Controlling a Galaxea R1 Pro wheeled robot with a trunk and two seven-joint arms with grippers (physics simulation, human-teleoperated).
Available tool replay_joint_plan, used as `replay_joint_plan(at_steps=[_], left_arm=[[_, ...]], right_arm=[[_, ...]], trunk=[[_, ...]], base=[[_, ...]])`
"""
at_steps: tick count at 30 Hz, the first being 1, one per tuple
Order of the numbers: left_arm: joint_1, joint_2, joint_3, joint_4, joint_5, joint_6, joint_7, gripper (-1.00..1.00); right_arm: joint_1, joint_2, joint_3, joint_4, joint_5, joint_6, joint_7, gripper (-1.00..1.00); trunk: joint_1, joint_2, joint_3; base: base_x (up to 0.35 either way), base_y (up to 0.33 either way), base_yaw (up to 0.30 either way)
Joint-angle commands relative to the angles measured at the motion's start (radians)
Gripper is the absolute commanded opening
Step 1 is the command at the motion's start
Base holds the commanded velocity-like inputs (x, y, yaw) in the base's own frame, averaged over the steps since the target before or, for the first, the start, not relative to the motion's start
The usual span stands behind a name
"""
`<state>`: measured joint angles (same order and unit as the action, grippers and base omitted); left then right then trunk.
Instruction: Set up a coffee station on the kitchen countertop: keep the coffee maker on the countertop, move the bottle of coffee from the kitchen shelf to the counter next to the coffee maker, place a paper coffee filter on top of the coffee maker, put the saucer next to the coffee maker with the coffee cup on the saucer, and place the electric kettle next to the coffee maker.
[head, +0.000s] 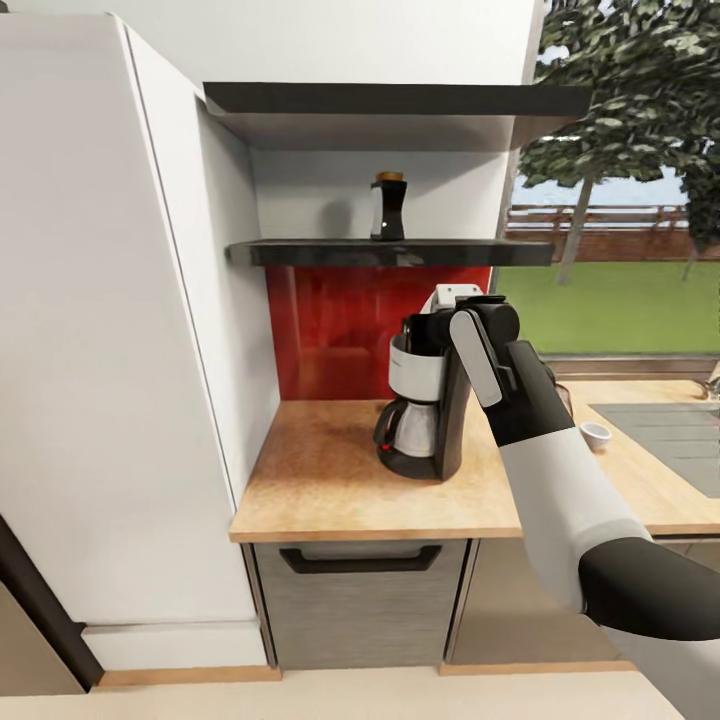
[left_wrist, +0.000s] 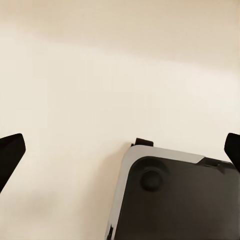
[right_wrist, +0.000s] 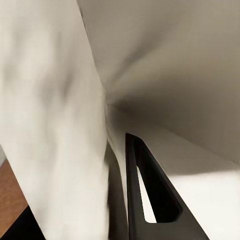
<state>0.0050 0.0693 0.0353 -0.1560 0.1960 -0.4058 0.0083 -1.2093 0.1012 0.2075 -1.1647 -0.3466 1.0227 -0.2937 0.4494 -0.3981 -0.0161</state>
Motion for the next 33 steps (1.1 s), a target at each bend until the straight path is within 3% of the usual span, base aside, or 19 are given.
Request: replay_joint_plan(at_steps=[1,11,19,33], left_arm=[[0.001,0.0,0.003,-0.002,-0.001,-0.001,0.001,1.0],[0.001,0.0,0.003,-0.002,-0.002,-0.001,0.001,1.0],[0.0,-0.016,0.004,-0.001,0.0,-0.002,-0.001,1.0],[0.0,-0.017,0.005,0.0,0.0,-0.002,0.0,1.0]], right_arm=[[-0.001,0.0,0.001,0.0,-0.011,0.002,-0.012,-1.0],[0.0,-0.003,0.001,-0.001,-0.007,0.002,-0.013,-1.0],[0.004,-0.005,0.003,0.003,-0.006,0.023,-0.008,-1.0],[0.004,-0.005,0.003,0.003,-0.005,0.023,-0.009,-1.0]], trunk=[[0.001,-0.002,-0.003],[0.001,-0.002,-0.01],[0.001,-0.002,-0.01],[0.001,-0.002,-0.01]], base=[[0.0,0.0,-0.058],[0.061,0.0,-0.023],[0.101,0.157,0.0],[0.072,0.066,0.0]])
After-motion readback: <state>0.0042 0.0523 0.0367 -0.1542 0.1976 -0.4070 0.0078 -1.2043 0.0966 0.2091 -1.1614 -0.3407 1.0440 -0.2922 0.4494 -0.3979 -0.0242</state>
